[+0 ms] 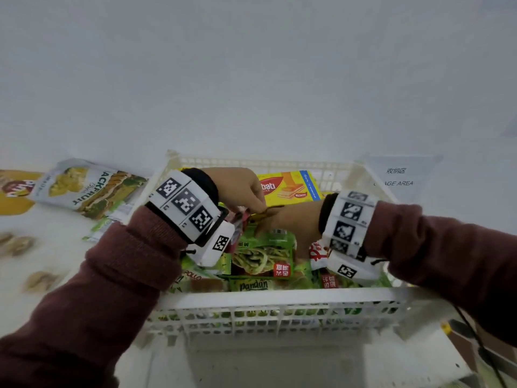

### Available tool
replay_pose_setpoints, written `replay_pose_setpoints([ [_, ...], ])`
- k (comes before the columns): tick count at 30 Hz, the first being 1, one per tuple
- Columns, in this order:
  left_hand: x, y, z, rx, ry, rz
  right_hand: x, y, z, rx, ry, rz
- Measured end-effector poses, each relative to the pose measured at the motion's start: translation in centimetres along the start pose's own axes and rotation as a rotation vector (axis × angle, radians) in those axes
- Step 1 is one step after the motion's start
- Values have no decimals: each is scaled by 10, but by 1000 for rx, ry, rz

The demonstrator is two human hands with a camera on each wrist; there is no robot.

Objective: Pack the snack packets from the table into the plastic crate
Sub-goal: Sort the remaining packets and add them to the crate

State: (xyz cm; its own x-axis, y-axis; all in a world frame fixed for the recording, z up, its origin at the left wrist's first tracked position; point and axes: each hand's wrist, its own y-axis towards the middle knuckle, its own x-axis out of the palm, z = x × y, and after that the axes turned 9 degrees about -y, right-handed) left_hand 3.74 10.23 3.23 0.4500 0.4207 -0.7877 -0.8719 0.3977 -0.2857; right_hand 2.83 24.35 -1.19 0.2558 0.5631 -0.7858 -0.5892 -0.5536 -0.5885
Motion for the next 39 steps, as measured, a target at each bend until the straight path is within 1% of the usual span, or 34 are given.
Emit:
replay_pose_setpoints([
  [1, -1, 0, -1, -4, -16, 10, 5, 8, -5, -13, -116, -7],
  [2, -1, 1, -3, -6, -31, 19, 9, 13, -9, -10, -223, 18],
  [4, -1, 3, -6, -9, -72, 19, 14, 16, -11, -8, -304, 106],
  [5, 0, 3, -7, -10, -92, 13, 15, 15, -9, -22, -284, 148],
  [8, 1, 4, -8, -14, -114, 0, 13, 1, 1, -70, -125, 268],
  [10, 0, 5, -9, -19, -126, 11, 6, -13, 8, -110, -38, 402],
  [13, -2, 6, -9, -25, -130, 28, -6, -35, 24, -75, 101, 580],
  [15, -3, 6, -9, -28, -118, 9, -13, -52, 37, -25, 219, 622],
  [17, -4, 7, -9, -26, -114, 0, -19, -68, 48, 54, 320, 572],
  [21, -4, 7, -10, -8, -122, 11, -19, -84, 69, 173, 462, 288],
  [26, -5, 2, -6, 18, -112, 23, -3, -75, 83, 267, 435, 23],
  [29, -5, 0, -3, 38, -107, 9, 7, -63, 82, 287, 403, -122],
  [32, -4, -1, -2, 41, -105, -4, 18, -46, 77, 332, 361, -196],
  [35, -2, -2, -1, 40, -89, -13, 25, -29, 65, 377, 247, -281],
  [37, -2, -2, -2, 39, -86, -14, 31, -21, 58, 386, 128, -279],
  [38, -3, -1, -2, 39, -84, -8, 32, -21, 51, 424, 68, -243],
  [39, -3, -2, -2, 40, -81, 4, 31, -22, 47, 424, -22, -223],
])
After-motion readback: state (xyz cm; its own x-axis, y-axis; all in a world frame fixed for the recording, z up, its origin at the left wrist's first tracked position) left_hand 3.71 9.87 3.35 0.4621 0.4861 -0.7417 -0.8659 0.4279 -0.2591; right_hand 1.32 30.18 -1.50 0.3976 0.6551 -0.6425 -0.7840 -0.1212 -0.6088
